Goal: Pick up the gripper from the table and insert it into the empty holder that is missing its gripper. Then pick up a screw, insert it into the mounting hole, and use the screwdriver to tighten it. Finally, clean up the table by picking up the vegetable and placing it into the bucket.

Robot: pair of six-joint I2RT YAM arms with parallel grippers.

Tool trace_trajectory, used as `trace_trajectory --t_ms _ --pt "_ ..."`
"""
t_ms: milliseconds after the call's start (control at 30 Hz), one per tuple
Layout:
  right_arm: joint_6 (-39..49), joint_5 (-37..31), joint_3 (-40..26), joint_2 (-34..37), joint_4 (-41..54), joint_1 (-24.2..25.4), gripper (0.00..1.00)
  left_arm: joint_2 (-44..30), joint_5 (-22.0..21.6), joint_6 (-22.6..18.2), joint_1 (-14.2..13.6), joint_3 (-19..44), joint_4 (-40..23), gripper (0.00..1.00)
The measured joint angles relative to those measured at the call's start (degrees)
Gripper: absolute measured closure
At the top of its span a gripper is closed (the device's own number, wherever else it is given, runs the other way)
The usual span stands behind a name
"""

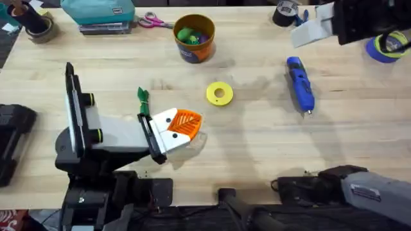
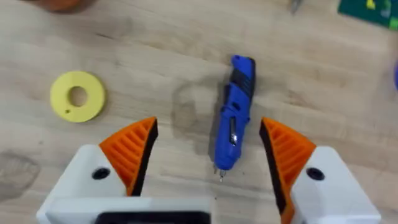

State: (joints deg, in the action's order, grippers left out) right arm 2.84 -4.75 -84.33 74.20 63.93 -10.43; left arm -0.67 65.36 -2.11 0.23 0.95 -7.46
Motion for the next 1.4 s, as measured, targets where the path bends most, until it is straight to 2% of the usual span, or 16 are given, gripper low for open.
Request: trace_trajectory --t_ms 167,300,667,833,867,1400 --pt "-1.0 0.3 0.0 6.0 0.8 6.8 0.004 0.0 0.0 0.0 0.0 0.0 0.0 0.997" --pt "-0.6 1.1 0.0 10.5 0.8 9.8 0.004 0.0 0.0 0.0 0.0 0.0 0.0 0.997" --pt "3.0 1.6 0.0 26.1 -2.6 12.2 0.004 0.0 0.0 0.0 0.0 0.0 0.0 0.997" --pt "4.3 4.1 0.0 30.7 -4.6 12.5 0.004 0.0 0.0 0.0 0.0 0.0 0.0 0.997" --pt "4.8 5.1 0.1 32.4 -7.6 13.2 0.004 0.0 0.0 0.0 0.0 0.0 0.0 0.997" --pt "6.8 5.3 8.1 32.8 -15.4 15.2 0.003 0.0 0.0 0.0 0.0 0.0 0.0 0.997"
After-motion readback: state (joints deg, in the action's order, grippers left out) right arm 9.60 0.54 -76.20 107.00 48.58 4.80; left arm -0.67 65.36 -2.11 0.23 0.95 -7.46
